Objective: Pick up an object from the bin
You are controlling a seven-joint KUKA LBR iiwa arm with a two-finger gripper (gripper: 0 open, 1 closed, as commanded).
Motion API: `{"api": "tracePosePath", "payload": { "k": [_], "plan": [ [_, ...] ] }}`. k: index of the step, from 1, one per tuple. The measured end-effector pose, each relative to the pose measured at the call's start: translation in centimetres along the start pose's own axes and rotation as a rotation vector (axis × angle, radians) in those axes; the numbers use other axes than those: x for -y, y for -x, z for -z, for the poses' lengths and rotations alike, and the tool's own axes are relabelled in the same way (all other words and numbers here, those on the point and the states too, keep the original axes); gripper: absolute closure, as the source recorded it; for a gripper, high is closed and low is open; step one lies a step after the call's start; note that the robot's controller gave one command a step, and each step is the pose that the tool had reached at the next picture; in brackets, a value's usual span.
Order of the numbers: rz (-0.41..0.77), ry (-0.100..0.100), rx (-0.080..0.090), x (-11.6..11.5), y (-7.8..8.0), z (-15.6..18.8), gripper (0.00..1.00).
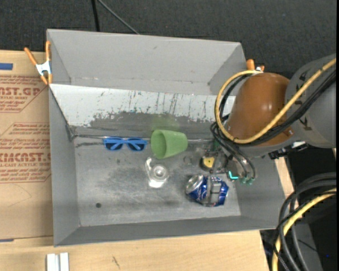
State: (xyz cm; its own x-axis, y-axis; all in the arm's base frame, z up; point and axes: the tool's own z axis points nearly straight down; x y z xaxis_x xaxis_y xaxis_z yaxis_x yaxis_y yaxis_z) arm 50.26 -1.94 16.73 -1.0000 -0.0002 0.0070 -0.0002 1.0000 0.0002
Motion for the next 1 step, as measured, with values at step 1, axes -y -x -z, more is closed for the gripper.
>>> {"api": "tracePosePath", "payload": {
  "k": [1],
  "plan": [
    [-0.045, -0.001, 0.001, 5.01, 1.38, -10.22, 0.0]
  ]
}}
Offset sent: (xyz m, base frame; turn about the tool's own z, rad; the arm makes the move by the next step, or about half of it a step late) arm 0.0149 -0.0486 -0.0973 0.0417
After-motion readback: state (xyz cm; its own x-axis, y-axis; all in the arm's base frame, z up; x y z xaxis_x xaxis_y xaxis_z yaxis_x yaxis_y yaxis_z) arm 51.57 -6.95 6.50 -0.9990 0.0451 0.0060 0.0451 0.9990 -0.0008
